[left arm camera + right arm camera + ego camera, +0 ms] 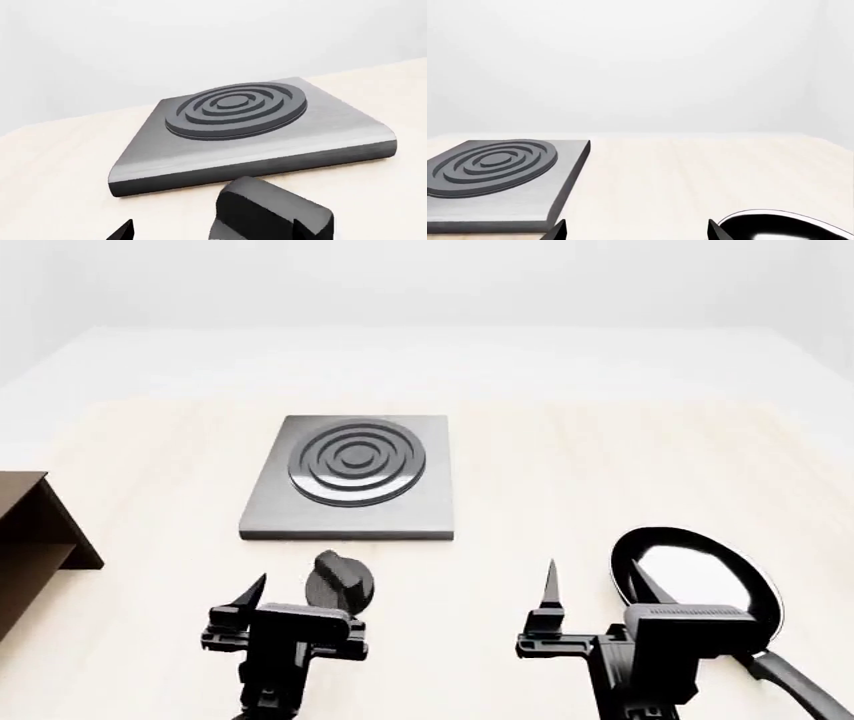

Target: Turn on the stove and put the frying pan on it.

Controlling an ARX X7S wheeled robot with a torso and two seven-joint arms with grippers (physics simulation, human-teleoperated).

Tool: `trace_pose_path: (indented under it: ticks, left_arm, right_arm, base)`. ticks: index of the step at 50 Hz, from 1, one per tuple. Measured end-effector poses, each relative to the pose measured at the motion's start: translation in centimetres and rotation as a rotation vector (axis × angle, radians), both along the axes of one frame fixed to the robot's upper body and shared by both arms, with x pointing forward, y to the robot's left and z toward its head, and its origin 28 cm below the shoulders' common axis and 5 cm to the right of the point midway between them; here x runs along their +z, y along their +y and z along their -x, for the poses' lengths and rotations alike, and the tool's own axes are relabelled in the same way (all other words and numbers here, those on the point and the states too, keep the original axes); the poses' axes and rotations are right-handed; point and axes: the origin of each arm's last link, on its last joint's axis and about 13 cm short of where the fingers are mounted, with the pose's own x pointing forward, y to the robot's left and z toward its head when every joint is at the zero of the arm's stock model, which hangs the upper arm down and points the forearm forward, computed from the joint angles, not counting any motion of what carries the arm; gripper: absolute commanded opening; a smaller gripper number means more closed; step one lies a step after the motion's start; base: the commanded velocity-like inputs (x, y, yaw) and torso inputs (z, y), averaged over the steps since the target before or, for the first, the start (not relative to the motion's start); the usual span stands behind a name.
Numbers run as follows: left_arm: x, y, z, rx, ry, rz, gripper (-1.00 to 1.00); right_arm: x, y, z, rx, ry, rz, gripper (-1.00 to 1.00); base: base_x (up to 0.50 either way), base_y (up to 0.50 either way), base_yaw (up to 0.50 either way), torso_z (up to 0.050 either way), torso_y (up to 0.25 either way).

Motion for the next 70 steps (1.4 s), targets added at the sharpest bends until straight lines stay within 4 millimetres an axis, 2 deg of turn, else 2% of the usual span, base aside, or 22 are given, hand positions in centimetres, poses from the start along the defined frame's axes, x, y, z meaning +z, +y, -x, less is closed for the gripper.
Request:
trace_pose_path:
  ticks: [9, 15, 25, 34, 54, 63, 70]
  left_arm:
    - [1.2, -1.6, 0.6, -0.108, -0.020, 0.011, 1.00]
    - [3.1, -2.0, 1.0, -0.145, -0.051, 0.043, 1.00]
    - [7.2, -1.1, 1.8, -0.132, -0.118, 0.124, 1.00]
    - [9.2, 0.1, 2.7, -0.101, -0.158, 0.157, 1.00]
    - [10.0, 1.8, 3.7, -0.049, -0.197, 0.145, 1.00]
    - [9.9, 2.1, 4.0, -0.050, -0.199, 0.158, 1.00]
    - [9.9, 2.2, 4.1, -0.048, -0.201, 0.169, 1.00]
  right_arm:
    - [0.0, -0.1, 0.0, -0.003, 0.001, 0.000, 1.00]
    - [0.0, -0.2, -0.1, -0.004, 0.002, 0.003, 1.00]
    - [-0.1, 0.0, -0.2, 0.013, 0.023, 0.018, 1.00]
    - [0.8, -0.1, -0.3, 0.046, 0.040, 0.037, 1.00]
    - [7.1, -1.7, 0.1, 0.229, 0.061, 0.183, 1.00]
    - [10.4, -2.8, 0.0, 0.326, 0.107, 0.349, 1.00]
    - [12.9, -4.0, -0.8, 0.306, 0.166, 0.524, 1.00]
  base:
    - [0.00, 0.00, 0.00, 0.000, 0.000]
    - [0.00, 0.00, 0.00, 0.000, 0.000]
    - [0.00, 0.00, 0.00, 0.000, 0.000]
    - [0.00, 0.00, 0.00, 0.000, 0.000]
    - [0.00, 0.00, 0.00, 0.000, 0.000]
    - [0.00, 0.00, 0.00, 0.000, 0.000]
    - [0.00, 0.00, 0.00, 0.000, 0.000]
